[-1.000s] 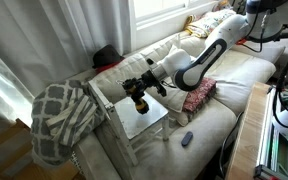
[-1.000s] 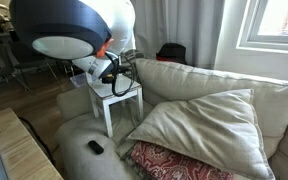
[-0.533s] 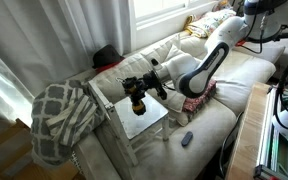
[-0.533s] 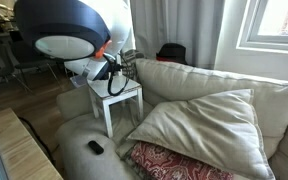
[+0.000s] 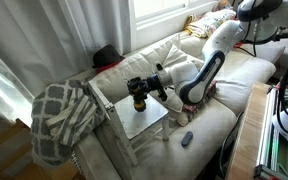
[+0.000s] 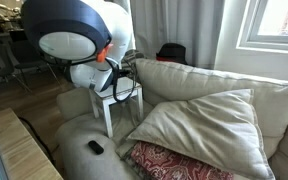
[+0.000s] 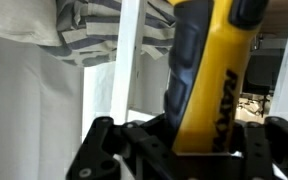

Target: Put the torch upright

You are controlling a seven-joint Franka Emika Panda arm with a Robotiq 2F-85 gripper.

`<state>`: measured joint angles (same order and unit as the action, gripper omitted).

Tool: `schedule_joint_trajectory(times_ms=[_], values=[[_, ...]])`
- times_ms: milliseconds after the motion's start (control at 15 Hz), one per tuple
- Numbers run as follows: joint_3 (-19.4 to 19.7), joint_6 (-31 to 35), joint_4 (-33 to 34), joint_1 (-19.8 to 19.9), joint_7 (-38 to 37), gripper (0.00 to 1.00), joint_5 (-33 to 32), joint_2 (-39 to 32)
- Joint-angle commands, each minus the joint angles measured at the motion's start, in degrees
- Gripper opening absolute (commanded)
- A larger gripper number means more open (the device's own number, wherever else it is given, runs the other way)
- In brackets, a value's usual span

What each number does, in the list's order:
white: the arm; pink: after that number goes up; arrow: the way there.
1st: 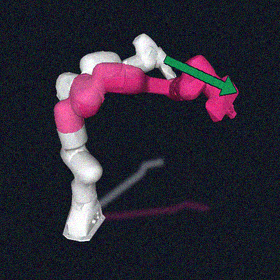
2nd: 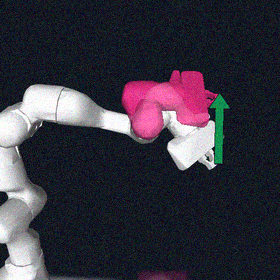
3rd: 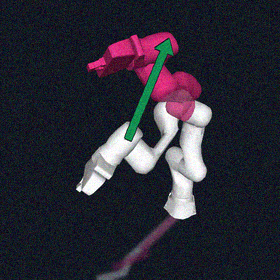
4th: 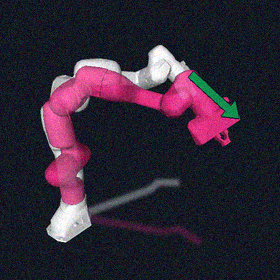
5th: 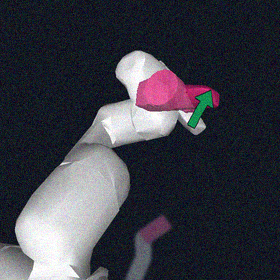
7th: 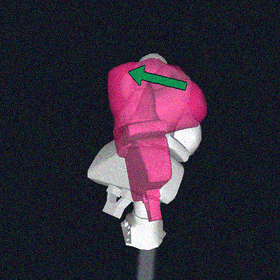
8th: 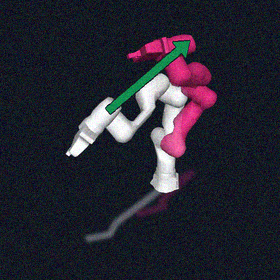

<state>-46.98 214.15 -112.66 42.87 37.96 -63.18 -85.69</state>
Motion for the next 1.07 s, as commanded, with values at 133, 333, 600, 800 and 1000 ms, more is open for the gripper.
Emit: schedule_joint_trajectory(times_ms=[133,333,600,800,1000], values=[[4.11,7.90,5.99,-5.52,-7.60,0.05,-0.85,-0.01],[11.58,15.88,9.57,-13.43,-17.16,0.05,-0.35,4.66],[22.55,25.40,15.44,-24.34,-26.14,0.46,3.24,6.94],[28.94,29.70,18.46,-30.71,-31.60,0.68,6.74,8.20],[32.46,30.03,19.76,-33.51,-35.32,0.91,7.87,9.79]])
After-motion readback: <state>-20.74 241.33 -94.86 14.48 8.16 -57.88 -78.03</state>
